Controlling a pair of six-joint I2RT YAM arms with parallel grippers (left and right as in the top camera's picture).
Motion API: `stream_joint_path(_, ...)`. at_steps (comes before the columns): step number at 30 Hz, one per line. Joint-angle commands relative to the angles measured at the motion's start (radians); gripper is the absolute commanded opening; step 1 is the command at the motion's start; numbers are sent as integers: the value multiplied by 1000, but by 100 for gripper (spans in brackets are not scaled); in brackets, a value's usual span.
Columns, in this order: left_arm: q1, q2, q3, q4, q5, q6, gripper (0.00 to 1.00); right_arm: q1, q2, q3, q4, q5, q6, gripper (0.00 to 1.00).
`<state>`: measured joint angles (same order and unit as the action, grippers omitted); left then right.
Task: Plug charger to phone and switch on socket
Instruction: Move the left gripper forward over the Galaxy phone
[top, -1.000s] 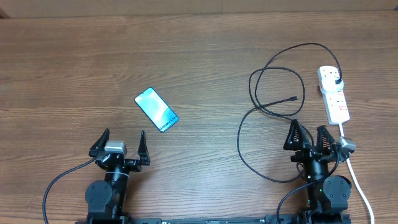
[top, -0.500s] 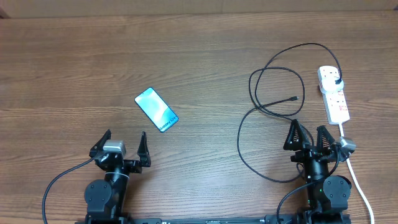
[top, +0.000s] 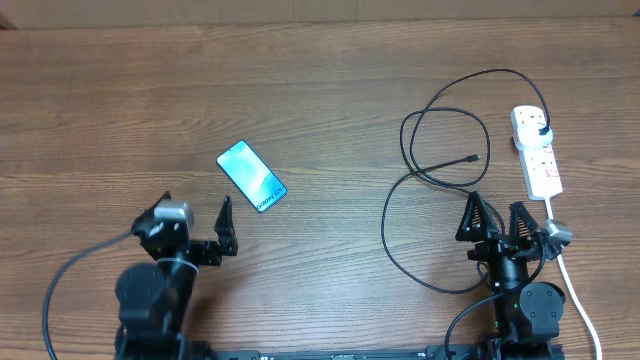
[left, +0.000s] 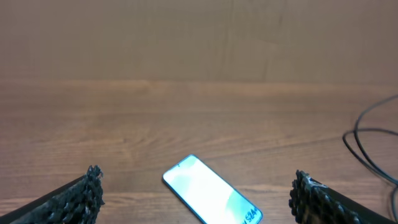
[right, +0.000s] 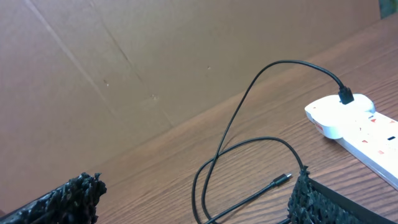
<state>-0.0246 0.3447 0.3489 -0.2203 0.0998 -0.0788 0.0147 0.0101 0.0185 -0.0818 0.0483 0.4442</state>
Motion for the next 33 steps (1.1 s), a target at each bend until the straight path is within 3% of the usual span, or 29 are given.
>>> stream_joint_path(1, -2, 118, 126, -30, 52, -14, 100, -3, -7, -11, 4, -5, -4, 100)
stream_joint_path(6, -2, 303, 330, -149, 77, -58, 99, -3, -7, -11, 4, -5, -5, 100)
stream_joint_path(12, -4, 502, 650, -396, 94, -131, 100, -3, -7, -11, 4, -5, -4, 100)
stream_joint_path(14, -4, 561, 760, -464, 185, -131, 99, -3, -7, -11, 4, -5, -5, 100)
stream_joint_path(19, -4, 624, 813, -514, 505, -130, 100, -3, -7, -11, 4, -5, -4, 100)
stream_joint_path(27, -4, 725, 800, -626, 463, -153, 100, -3, -7, -11, 4, -5, -4, 100)
stream_joint_path(33, -8, 782, 800, -696, 191, -315, 100, -3, -7, -11, 4, -5, -4, 100)
